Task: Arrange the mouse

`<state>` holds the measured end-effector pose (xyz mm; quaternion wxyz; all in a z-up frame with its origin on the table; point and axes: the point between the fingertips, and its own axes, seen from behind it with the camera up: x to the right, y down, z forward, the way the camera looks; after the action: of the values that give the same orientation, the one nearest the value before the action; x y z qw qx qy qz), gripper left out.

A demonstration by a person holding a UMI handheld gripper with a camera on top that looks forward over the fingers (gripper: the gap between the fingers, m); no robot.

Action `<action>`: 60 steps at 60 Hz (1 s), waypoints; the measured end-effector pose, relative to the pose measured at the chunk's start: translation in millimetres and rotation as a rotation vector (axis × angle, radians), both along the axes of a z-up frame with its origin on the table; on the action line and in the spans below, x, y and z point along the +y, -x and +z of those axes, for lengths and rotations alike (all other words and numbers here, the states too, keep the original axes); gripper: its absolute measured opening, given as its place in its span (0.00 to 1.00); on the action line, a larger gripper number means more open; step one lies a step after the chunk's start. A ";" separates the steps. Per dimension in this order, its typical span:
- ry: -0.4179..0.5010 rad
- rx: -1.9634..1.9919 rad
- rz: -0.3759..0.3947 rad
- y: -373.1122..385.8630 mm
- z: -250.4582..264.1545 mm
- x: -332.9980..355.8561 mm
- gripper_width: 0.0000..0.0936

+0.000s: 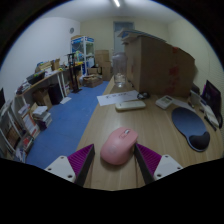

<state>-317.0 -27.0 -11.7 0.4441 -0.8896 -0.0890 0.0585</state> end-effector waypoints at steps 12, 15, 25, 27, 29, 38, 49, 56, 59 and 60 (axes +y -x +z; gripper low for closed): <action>-0.024 -0.006 -0.080 2.5 -1.7 33.6 0.67; -0.013 -0.005 -0.091 1.3 -1.3 33.5 0.55; 0.096 -0.006 -0.086 2.1 -3.0 29.5 0.38; 0.115 -0.020 -0.070 2.0 -1.0 26.2 0.36; 0.127 -0.030 -0.048 3.9 2.6 22.5 0.35; -0.006 0.031 0.024 1.1 95.4 29.6 0.35; -0.290 0.005 -0.032 -134.4 236.6 102.7 0.34; -0.236 -0.054 -0.114 -254.3 199.5 139.7 0.34; -0.179 -0.079 -0.137 -289.9 160.0 149.1 0.34; -0.152 -0.081 -0.143 -297.7 143.8 147.5 0.34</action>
<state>-19.4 120.5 132.1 0.5093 -0.8591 -0.0473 -0.0160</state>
